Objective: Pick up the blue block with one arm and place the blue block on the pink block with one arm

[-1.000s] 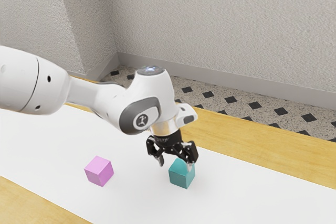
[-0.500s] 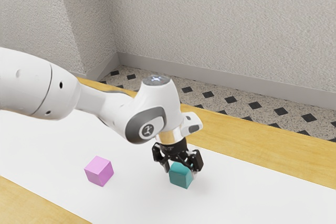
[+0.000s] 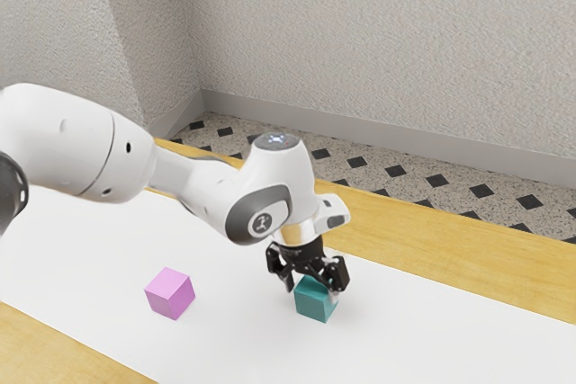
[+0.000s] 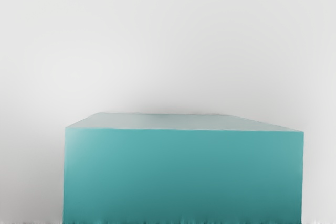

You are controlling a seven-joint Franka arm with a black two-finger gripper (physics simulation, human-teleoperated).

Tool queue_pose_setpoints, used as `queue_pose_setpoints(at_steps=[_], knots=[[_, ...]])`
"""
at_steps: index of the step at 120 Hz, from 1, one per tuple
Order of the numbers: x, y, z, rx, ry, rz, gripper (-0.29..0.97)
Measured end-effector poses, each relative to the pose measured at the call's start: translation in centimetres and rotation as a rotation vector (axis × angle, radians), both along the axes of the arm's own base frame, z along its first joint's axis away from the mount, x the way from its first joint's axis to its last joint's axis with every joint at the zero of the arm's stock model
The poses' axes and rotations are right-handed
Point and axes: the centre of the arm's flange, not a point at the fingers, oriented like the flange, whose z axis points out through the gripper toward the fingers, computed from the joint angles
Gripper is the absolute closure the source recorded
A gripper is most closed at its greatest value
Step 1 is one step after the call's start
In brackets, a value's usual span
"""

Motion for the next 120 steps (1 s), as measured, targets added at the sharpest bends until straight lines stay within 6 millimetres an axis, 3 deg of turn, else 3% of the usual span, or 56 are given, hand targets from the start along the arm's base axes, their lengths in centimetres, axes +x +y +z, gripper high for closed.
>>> queue_pose_setpoints(at_steps=[28,42,54,69,85,107,120], knots=[[-0.2,0.1,-1.2,0.002,0.012,0.004,0.22],[0.3,0.7,-0.1,0.011,-0.017,0.004,0.32],[0.2,4.1,3.5,0.043,-0.077,0.032,0.36],[-4.4,10.2,7.5,0.079,-0.108,0.113,0.34],[-7.6,14.7,9.5,0.101,-0.119,0.200,0.33],[-12.2,18.6,10.6,0.128,-0.113,0.286,0.33],[-13.3,20.5,10.3,0.137,-0.096,0.335,0.33]])
